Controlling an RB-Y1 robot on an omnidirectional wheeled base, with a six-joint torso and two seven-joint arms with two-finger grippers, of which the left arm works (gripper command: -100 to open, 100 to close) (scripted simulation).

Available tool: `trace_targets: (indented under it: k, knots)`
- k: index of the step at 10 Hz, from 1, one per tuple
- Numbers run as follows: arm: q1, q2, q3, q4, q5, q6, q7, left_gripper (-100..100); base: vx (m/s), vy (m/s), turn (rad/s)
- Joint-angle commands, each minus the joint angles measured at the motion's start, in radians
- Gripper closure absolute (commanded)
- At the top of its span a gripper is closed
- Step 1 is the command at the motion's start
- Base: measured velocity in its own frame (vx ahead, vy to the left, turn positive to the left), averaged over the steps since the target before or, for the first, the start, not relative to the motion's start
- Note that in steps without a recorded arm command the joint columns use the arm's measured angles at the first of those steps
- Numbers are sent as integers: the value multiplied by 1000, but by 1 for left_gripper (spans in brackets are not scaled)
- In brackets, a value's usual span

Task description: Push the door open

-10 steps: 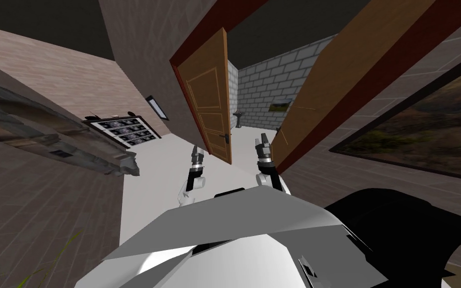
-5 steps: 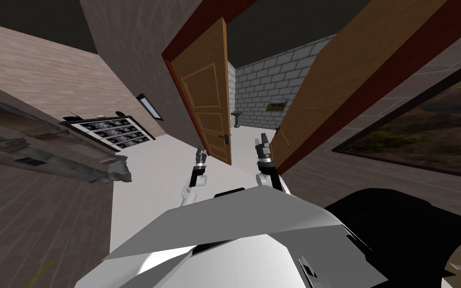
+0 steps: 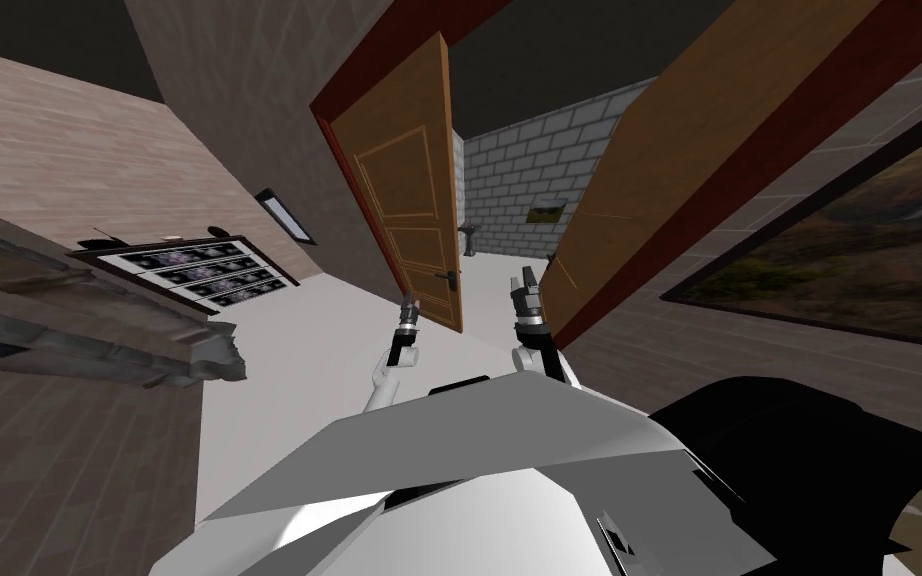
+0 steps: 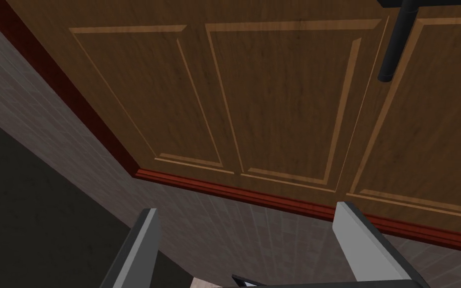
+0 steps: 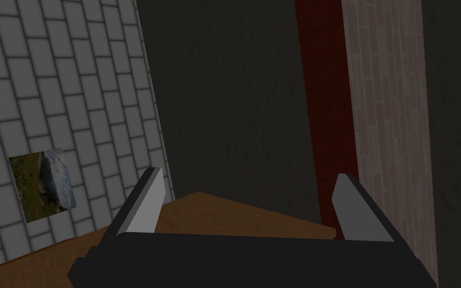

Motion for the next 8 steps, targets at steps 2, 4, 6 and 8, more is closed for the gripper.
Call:
trace_targets:
  k: [2,4,6,8]
  knots:
    - [-41,1,-13,64,-2,14,10,-100,88,81,-92]
    - [-76,-2,-23,121,-5,19,16,-100,67,77,-95]
    - [-111,-5,-33,178,-7,24,22,-100,76,76,-85]
    - [-144,-9,-42,232,-9,29,28,-100,84,69,-96]
